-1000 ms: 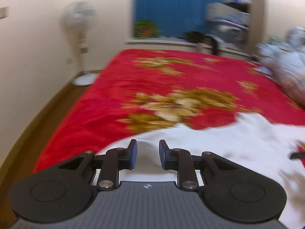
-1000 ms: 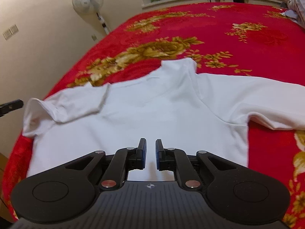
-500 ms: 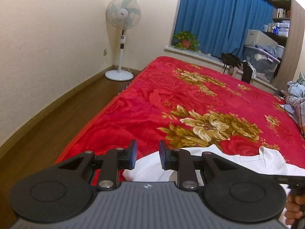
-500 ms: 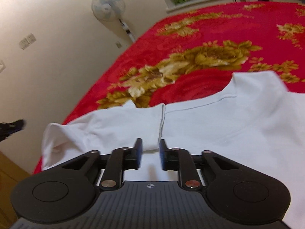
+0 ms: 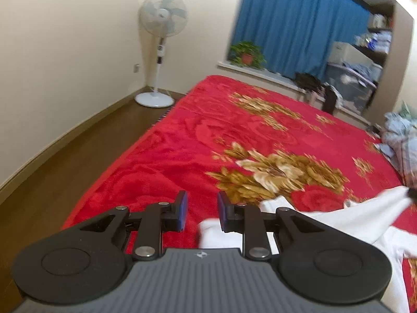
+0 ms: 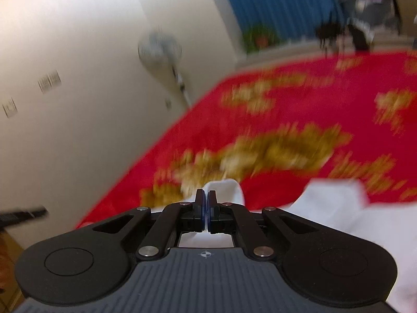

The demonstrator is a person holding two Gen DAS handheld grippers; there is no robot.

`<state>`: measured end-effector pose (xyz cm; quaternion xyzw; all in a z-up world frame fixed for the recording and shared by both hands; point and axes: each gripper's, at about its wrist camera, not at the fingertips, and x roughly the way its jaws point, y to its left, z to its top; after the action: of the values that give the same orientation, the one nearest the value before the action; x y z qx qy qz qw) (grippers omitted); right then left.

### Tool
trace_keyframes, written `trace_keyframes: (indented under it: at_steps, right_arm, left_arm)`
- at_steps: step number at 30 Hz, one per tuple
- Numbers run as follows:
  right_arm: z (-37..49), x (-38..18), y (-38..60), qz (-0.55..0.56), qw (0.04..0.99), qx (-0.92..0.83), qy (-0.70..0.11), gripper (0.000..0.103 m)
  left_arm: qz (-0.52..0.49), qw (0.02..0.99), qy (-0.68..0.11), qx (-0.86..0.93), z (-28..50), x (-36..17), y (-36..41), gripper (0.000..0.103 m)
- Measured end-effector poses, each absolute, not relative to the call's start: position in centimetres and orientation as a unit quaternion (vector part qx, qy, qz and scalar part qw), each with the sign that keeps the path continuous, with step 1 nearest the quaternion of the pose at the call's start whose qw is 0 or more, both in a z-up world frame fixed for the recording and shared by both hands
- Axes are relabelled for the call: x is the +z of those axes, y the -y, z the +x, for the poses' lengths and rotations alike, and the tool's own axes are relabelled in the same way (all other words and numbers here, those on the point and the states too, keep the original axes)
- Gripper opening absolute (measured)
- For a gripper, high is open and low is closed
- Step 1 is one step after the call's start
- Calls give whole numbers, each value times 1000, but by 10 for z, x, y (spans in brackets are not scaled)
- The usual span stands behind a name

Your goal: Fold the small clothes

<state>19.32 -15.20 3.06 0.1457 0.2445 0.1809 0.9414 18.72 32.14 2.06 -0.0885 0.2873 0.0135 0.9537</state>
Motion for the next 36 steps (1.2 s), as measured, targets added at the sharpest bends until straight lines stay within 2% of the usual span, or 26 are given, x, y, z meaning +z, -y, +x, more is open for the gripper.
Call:
trace_keyframes:
  at_steps: [3,7,13,15,18,20,21,23,24,25,29,31,33,36]
  right_arm:
    - [173,37,207,114,952,124,-256,0]
    - [166,0,270,125,940,52,-312,0]
    - [176,-42,285,155,925,42,-343,1]
    - [175,-35,284,157,932,49,-323,0]
    - [164,-4,282,157,954,103,-233,0]
    - [161,0,284,144,959,99,-224,0]
    - [165,-7,286,136,955,84,-248,1]
    - [181,-34,288,99,930,32,-352,1]
    - [185,-48,292,87,917,7,-388,5]
    - [185,-57,297,89,909,-16,-407,5]
    - [171,-40,298,117,932,16,-343,5]
    - [168,-37,288,119,935,66,-329,5]
    - [171,-46,275,118,926,95,-346,5]
    - [185,-79,262,62,893,61,-441,4]
  left_arm:
    - [-72,949,-305,-22,189,15,-302,27]
    - [-58,935,-345,-68,195,-1,-275,27]
    - [-56,902,-413,-114,205,-33,-243,31]
    - [-49,894,-428,-122,208,-44,-235,31]
    - [-8,871,-476,-118,210,-64,-225,31]
    - [42,852,-511,-103,210,-80,-223,32]
    - [60,848,-517,-99,209,-85,-222,34]
    - [59,845,-520,-105,208,-84,-226,34]
    - [51,845,-522,-103,208,-81,-229,33]
    - [47,847,-519,-103,207,-78,-231,33]
    - [3,868,-479,-131,204,-56,-236,33]
    - [-20,865,-482,-136,205,-58,-238,33]
    - [6,850,-513,-117,208,-73,-233,33]
    - [32,844,-524,-106,208,-81,-231,34]
